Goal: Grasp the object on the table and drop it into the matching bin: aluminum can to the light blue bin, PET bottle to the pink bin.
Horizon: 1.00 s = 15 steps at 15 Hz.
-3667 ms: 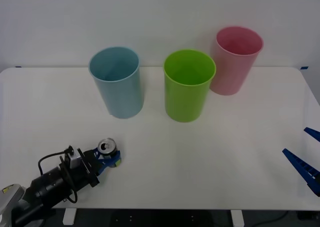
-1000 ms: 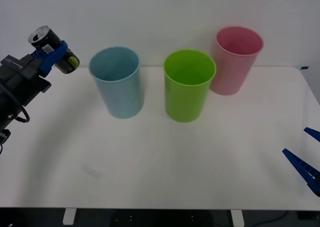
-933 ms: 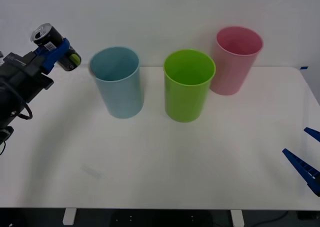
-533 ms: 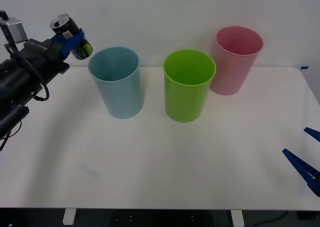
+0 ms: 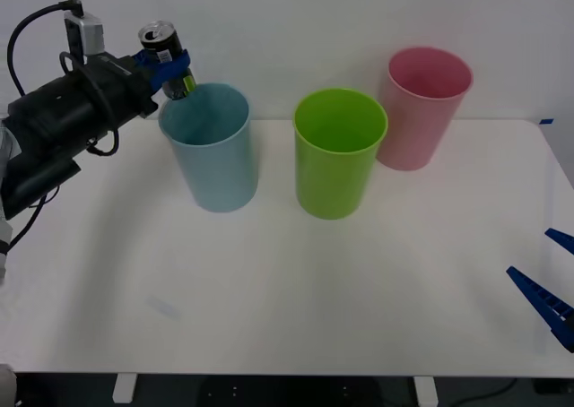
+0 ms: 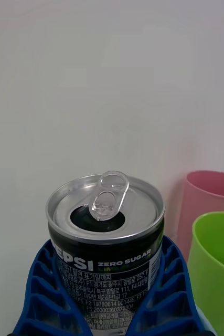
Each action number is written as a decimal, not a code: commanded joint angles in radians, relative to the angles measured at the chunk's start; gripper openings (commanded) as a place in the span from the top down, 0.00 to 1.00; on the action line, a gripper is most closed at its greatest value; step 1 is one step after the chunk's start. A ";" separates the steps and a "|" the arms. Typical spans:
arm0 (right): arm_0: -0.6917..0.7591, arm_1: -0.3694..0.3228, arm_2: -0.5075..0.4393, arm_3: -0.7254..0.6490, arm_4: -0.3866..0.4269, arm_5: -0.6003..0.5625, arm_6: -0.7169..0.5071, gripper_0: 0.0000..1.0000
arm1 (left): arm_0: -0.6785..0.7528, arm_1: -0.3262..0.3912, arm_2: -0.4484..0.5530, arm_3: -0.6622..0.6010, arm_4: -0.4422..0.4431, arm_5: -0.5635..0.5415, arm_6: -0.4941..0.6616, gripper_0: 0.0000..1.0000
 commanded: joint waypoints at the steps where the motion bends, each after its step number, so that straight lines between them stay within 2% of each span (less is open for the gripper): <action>1: 0.000 0.000 0.000 0.000 0.000 0.000 0.000 0.00 | -0.029 -0.006 -0.006 0.015 -0.043 0.001 0.003 1.00; 7: 0.000 0.000 0.000 0.000 0.000 0.000 0.000 0.00 | -0.026 -0.009 -0.007 0.015 -0.049 -0.001 -0.001 1.00; 8: 0.000 0.000 0.000 0.000 0.000 0.000 0.000 0.00 | -0.024 -0.009 -0.007 0.015 -0.047 -0.001 -0.001 0.96; 9: 0.000 0.000 0.000 0.000 0.000 0.000 0.000 0.00 | -0.024 -0.009 -0.007 0.015 -0.047 -0.001 -0.003 0.85; 10: 0.000 0.000 0.000 0.000 0.000 0.000 0.000 0.00 | -0.024 -0.008 -0.007 0.013 -0.046 -0.001 -0.004 0.62; 11: 0.000 0.000 0.000 0.000 0.000 0.000 0.000 0.00 | -0.023 -0.009 -0.007 0.013 -0.043 -0.001 -0.007 0.06; 12: 0.000 0.000 0.000 0.000 0.000 0.000 0.000 0.00 | -0.023 -0.008 -0.007 0.013 -0.043 -0.001 -0.010 0.00; 15: 0.000 0.000 0.000 0.000 0.000 0.000 0.000 0.00 | -0.018 -0.009 -0.003 0.013 -0.033 -0.001 -0.012 0.00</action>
